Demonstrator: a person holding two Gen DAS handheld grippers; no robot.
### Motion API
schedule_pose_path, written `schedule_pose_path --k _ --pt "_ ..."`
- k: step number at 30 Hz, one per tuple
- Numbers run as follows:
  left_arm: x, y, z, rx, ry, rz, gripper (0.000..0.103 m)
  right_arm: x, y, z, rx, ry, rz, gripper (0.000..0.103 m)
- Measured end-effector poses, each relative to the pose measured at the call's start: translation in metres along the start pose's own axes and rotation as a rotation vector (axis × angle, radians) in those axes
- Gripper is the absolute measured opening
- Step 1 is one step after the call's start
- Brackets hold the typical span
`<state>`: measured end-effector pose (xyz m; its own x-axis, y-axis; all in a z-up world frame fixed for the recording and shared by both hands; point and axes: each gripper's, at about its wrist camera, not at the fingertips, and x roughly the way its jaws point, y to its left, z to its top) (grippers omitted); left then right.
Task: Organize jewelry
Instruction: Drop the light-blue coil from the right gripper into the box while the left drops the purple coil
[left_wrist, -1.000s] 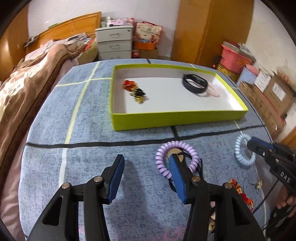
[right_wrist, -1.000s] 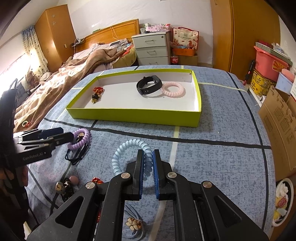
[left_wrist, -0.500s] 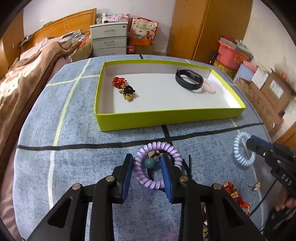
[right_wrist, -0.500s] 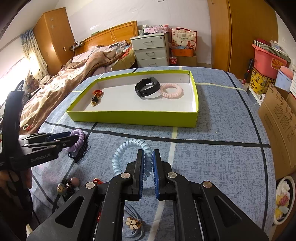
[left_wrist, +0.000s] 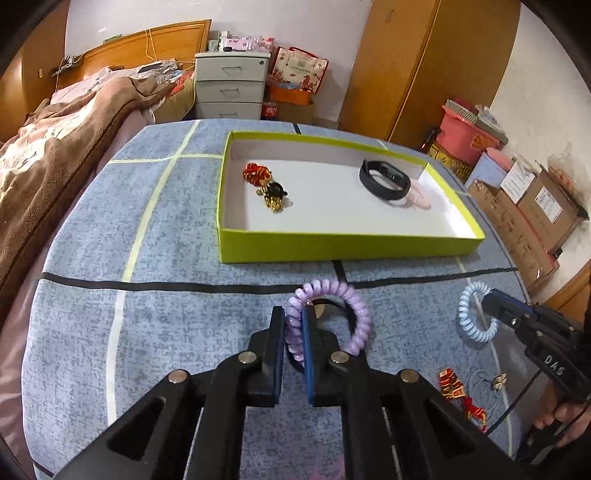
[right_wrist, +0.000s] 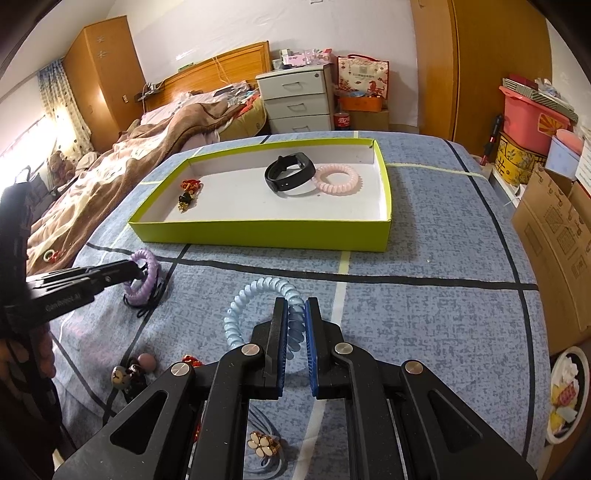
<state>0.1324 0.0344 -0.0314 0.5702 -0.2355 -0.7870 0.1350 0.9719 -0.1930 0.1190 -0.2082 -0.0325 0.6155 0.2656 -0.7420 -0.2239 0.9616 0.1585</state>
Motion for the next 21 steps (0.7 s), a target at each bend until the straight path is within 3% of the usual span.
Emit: schedule_pose_path --k 21 --pt "-0.019 0.003 0.012 -0.018 -0.059 -0.023 0.010 -0.017 0.003 0.009 0.009 -0.043 -0.007 0.010"
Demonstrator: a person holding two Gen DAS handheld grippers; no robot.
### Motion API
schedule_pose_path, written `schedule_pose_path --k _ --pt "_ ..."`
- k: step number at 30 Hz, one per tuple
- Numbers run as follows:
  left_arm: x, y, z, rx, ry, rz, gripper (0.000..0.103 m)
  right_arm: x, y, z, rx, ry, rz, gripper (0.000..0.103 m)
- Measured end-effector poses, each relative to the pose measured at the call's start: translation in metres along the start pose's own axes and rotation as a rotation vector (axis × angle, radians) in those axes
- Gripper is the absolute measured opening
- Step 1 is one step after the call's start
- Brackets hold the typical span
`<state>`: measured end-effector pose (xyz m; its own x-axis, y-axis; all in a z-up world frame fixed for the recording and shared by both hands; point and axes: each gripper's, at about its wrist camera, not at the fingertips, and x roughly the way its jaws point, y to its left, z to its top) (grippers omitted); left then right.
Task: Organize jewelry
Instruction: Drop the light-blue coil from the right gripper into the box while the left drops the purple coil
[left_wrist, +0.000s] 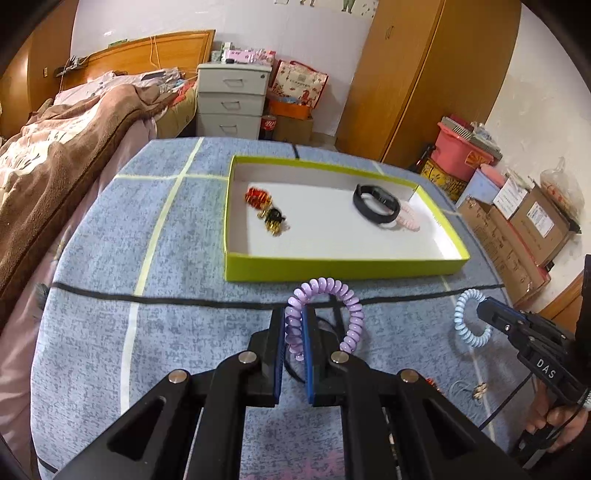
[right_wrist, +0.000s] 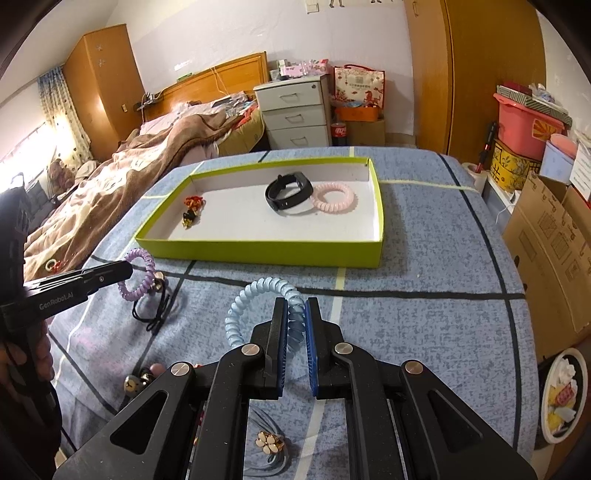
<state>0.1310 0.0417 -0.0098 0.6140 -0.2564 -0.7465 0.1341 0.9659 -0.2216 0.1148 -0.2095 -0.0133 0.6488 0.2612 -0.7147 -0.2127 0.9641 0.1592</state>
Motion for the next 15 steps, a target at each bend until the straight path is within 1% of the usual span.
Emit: schedule_pose_path --k 8,13,15 --pt "-0.005 -0.004 0.027 0.008 -0.042 -0.013 0.010 -0.005 0.000 0.026 0.007 -0.044 -0.012 0.010" --pt "0.002 -0.007 0.049 0.013 -0.061 -0.018 0.010 0.007 -0.006 0.043 0.011 -0.042 -0.038 0.010" --pt "0.009 -0.007 0.056 0.012 -0.054 -0.027 0.010 0.012 -0.009 0.048 0.017 -0.039 -0.043 0.010"
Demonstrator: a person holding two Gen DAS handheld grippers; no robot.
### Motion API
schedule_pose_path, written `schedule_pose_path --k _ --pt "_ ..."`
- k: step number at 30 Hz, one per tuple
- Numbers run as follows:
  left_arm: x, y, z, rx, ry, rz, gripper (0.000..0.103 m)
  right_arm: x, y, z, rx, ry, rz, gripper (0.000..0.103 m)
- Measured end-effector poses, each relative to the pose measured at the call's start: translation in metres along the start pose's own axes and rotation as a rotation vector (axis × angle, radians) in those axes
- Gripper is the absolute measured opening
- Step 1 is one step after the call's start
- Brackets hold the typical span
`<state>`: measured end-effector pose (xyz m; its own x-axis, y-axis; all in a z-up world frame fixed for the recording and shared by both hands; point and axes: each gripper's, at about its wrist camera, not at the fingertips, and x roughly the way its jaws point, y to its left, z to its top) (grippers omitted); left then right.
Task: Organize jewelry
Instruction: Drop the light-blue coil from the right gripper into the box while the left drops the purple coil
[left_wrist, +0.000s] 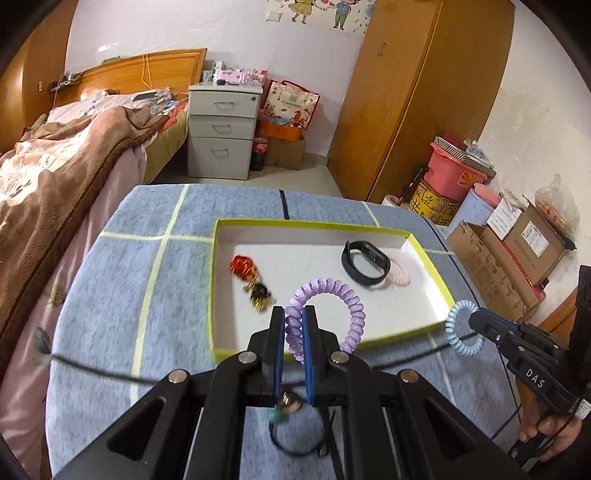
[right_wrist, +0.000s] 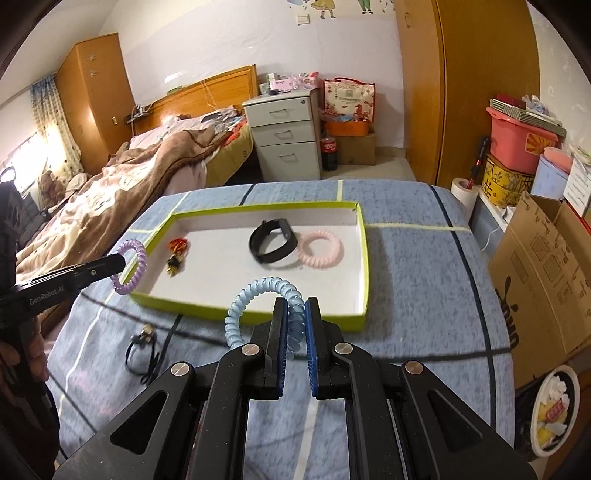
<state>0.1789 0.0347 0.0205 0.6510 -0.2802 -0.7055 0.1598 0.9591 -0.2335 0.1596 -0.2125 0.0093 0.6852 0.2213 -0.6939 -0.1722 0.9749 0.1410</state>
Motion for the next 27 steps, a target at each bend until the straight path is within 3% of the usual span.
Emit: schedule_pose_path --k 11,27 --pt "0.050 -0.007 0.024 0.003 0.046 0.006 0.010 0.042 -0.017 0.022 0.020 0.061 -0.030 0.010" --pt "0.094 -0.005 0.023 -0.015 0.133 0.030 0.010 0.076 -0.026 0.019 -0.019 0.140 -0.067 0.010"
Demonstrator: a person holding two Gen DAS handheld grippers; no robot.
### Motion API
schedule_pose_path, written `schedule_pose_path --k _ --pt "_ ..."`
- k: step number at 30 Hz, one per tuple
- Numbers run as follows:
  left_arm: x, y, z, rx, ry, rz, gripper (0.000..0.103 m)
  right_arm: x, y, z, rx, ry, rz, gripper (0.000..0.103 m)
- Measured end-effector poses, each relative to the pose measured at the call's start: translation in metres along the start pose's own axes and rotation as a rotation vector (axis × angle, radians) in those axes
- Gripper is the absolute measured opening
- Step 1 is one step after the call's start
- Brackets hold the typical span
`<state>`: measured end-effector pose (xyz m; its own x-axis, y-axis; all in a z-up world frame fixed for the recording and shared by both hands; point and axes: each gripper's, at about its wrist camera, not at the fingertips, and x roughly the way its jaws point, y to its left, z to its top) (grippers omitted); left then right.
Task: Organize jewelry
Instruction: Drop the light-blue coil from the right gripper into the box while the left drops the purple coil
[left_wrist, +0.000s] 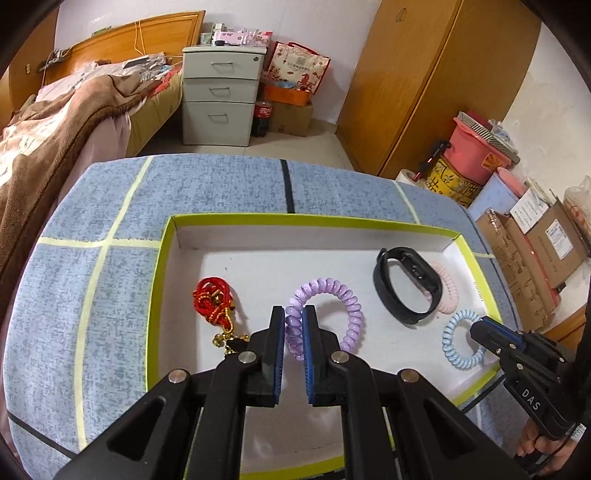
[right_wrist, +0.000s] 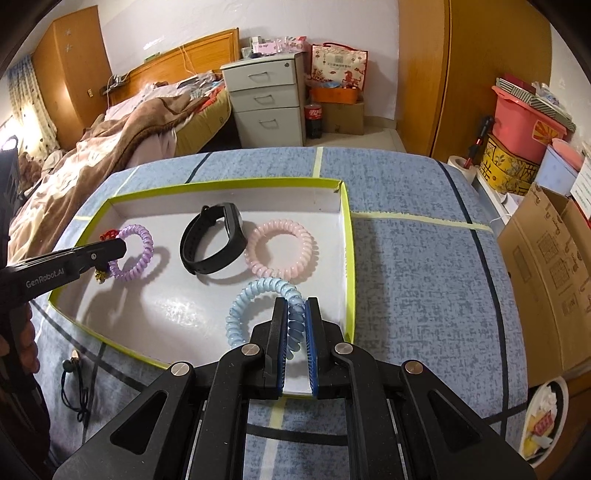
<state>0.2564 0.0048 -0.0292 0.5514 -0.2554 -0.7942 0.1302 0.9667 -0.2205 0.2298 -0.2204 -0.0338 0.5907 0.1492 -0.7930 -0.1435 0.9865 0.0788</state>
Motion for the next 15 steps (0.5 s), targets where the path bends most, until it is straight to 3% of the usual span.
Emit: schedule_pose_path --k 15 --pt "0.0079 0.0029 -0.0033 -0.016 0.033 -0.004 0.012 0.0046 0.0007 0.0004 -0.021 0.006 -0.017 0.010"
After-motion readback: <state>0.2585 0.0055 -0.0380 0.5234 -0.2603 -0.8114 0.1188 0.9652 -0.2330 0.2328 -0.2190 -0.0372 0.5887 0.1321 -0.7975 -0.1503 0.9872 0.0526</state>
